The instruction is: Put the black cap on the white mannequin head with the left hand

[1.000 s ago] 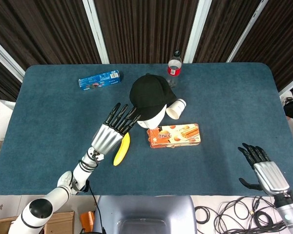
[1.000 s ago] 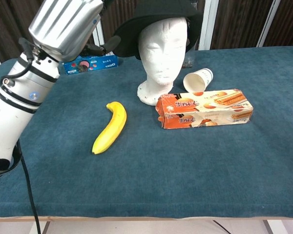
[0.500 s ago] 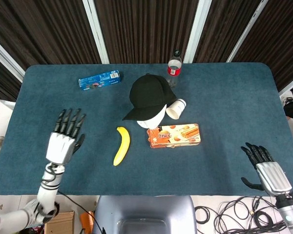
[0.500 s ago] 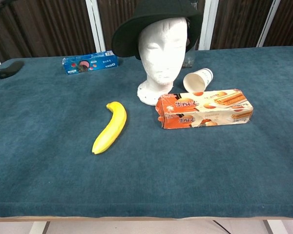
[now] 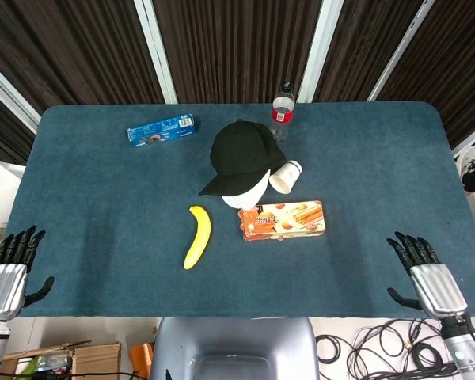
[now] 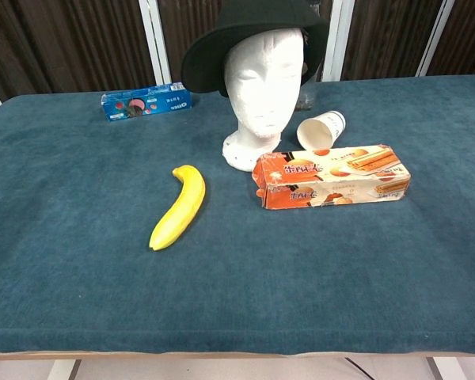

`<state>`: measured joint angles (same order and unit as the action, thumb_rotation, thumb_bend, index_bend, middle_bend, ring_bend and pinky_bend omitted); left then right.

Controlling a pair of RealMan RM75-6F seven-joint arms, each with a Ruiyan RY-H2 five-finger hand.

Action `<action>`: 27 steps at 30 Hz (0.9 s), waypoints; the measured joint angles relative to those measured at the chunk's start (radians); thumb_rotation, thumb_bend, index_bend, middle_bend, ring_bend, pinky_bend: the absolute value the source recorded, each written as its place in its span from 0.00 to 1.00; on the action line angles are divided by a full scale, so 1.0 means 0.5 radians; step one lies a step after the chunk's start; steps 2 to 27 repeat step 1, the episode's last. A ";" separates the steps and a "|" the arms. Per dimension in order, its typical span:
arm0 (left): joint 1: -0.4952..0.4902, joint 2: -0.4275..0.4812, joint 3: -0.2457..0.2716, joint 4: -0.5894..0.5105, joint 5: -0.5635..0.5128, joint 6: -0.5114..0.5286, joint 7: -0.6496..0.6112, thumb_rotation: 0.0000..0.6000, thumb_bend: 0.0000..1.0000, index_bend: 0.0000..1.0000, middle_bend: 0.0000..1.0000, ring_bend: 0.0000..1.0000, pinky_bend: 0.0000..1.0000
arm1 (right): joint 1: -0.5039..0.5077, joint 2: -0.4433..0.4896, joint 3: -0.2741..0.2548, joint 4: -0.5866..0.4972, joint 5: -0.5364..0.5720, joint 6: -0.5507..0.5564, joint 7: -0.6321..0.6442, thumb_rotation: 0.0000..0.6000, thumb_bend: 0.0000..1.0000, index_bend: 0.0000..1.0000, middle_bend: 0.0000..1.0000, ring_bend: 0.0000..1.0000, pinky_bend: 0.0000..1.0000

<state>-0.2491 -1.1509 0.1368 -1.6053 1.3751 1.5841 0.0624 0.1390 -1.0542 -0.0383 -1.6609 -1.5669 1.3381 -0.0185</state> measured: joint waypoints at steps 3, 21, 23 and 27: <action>0.003 0.000 -0.005 -0.004 0.008 -0.018 0.011 1.00 0.32 0.00 0.00 0.00 0.01 | 0.001 0.000 0.000 0.001 0.000 -0.002 -0.001 1.00 0.18 0.00 0.00 0.00 0.00; 0.003 0.000 -0.005 -0.004 0.008 -0.018 0.011 1.00 0.32 0.00 0.00 0.00 0.01 | 0.001 0.000 0.000 0.001 0.000 -0.002 -0.001 1.00 0.18 0.00 0.00 0.00 0.00; 0.003 0.000 -0.005 -0.004 0.008 -0.018 0.011 1.00 0.32 0.00 0.00 0.00 0.01 | 0.001 0.000 0.000 0.001 0.000 -0.002 -0.001 1.00 0.18 0.00 0.00 0.00 0.00; 0.003 0.000 -0.005 -0.004 0.008 -0.018 0.011 1.00 0.32 0.00 0.00 0.00 0.01 | 0.001 0.000 0.000 0.001 0.000 -0.002 -0.001 1.00 0.18 0.00 0.00 0.00 0.00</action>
